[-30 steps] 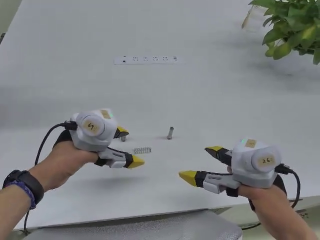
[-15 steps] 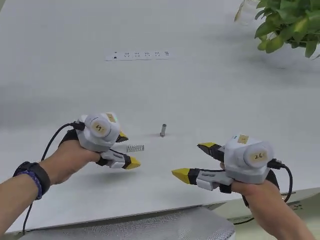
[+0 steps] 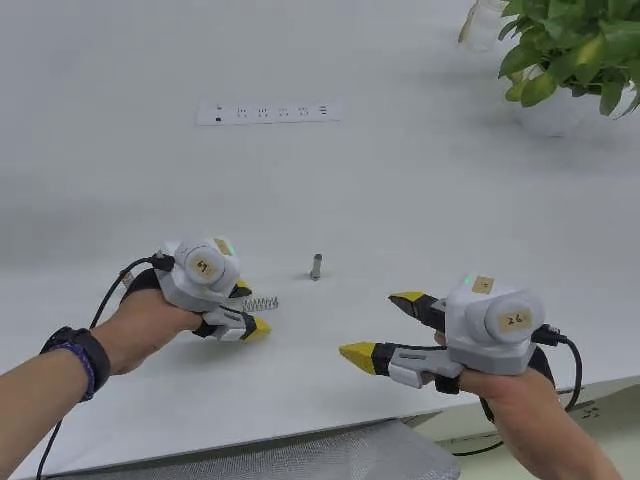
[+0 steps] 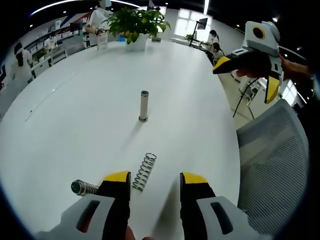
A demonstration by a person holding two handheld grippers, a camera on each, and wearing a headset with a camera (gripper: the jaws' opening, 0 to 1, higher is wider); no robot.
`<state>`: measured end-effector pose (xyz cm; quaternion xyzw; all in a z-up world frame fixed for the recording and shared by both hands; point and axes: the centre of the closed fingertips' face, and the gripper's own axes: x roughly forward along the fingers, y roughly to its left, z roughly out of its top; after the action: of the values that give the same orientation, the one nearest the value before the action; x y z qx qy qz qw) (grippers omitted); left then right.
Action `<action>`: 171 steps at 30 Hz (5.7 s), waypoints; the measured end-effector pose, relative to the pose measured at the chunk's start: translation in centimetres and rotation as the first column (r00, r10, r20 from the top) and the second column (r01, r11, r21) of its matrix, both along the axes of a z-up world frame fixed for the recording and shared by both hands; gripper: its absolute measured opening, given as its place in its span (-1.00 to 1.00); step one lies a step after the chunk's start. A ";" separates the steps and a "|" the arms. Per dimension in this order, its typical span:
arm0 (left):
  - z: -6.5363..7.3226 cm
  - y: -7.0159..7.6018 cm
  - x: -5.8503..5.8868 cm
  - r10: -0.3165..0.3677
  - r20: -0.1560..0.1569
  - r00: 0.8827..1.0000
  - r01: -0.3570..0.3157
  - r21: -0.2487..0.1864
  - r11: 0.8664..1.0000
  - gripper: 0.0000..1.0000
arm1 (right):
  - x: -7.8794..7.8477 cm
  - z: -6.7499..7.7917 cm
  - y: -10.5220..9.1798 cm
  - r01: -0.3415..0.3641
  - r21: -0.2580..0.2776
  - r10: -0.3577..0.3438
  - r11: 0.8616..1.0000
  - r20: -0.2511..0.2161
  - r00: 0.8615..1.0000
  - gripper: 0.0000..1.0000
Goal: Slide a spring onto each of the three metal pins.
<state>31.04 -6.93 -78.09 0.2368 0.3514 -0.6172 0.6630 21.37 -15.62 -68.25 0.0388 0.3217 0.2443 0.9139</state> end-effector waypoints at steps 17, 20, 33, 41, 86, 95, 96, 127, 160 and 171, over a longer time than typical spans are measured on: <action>-0.9 0.5 0.7 -0.010 0.090 0.996 0.005 0.052 0.999 -0.94 | -0.1 0.0 -0.2 0.002 -0.007 -0.002 1.000 0.005 1.000 0.22; -0.9 0.9 0.4 -0.014 0.087 0.996 0.009 0.058 0.998 -0.95 | -0.2 0.0 -0.2 0.003 -0.009 -0.003 1.000 0.006 1.000 0.22; 1.6 2.1 -0.6 -0.024 0.096 0.995 0.022 0.021 1.000 -0.95 | -0.1 -0.1 0.8 -0.017 0.001 0.017 1.000 0.012 1.000 0.21; 3.2 3.0 -1.7 -0.043 0.113 0.993 0.043 0.004 0.999 -0.95 | 0.1 -0.1 1.5 -0.036 0.005 0.036 0.999 0.015 0.999 0.21; 9.6 4.7 -6.9 -0.181 0.211 0.961 0.191 -0.026 0.981 -0.95 | 0.6 0.7 7.9 -0.297 0.065 0.295 0.953 0.049 0.954 -0.03; 10.8 3.3 -8.0 -0.220 0.226 0.949 0.236 -0.048 0.970 -0.95 | 0.4 1.0 9.9 -0.380 0.081 0.376 0.921 0.056 0.925 -0.13; 10.9 3.2 -8.2 -0.224 0.228 0.948 0.241 -0.049 0.969 -0.95 | 0.3 1.0 10.0 -0.386 0.083 0.382 0.919 0.057 0.922 -0.14; 10.8 2.6 -9.9 -0.359 0.261 0.896 0.374 -0.009 0.927 -0.95 | -0.5 2.2 12.4 -0.482 0.120 0.471 0.868 0.105 0.876 -0.83; 10.6 0.9 -9.1 -0.204 0.166 0.965 0.230 -0.158 0.960 -0.95 | 1.1 4.6 12.4 -0.591 -0.030 0.591 0.806 0.064 0.804 -0.82; 11.1 0.3 -9.2 -0.196 0.168 0.966 0.227 -0.186 0.956 -0.95 | 0.7 4.0 11.5 -0.701 -0.186 0.707 0.689 -0.041 0.706 -0.69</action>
<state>21.85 -6.62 -67.01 0.2491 0.2089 -0.6982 0.6379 22.08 -4.17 -64.23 -0.1777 0.3180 0.5449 0.7552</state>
